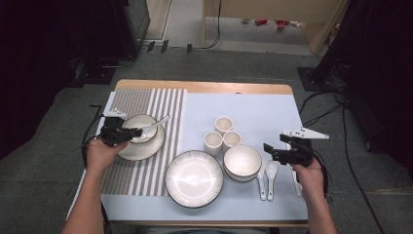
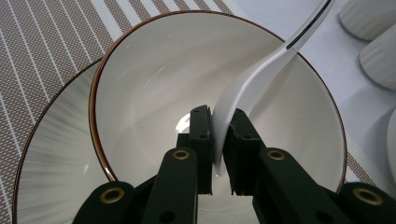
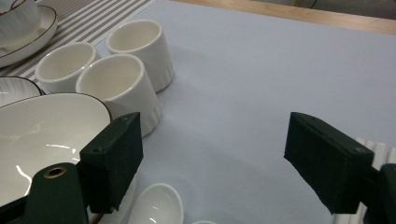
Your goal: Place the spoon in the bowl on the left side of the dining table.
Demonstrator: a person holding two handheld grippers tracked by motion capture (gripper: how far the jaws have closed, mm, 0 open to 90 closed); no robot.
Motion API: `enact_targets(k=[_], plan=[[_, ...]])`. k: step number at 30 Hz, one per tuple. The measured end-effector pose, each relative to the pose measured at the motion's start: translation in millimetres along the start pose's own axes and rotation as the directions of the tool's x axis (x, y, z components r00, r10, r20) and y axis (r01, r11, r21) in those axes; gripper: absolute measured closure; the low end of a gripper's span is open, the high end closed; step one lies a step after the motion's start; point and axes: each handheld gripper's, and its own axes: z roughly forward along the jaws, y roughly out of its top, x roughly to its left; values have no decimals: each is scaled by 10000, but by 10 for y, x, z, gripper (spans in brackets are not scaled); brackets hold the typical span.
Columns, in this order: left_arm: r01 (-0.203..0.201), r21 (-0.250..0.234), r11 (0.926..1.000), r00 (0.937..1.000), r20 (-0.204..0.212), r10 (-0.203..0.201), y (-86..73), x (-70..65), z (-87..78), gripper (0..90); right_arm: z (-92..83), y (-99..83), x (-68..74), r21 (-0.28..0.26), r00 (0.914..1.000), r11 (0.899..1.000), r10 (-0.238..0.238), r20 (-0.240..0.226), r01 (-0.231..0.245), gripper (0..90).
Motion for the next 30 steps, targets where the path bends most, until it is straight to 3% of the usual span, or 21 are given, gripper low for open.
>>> enact_targets(k=[30], plan=[[-248,376,9990,9994,-245,257,-6,-14,79,844,169,-218,-306,217,9947,9983,527,886,-548,193]])
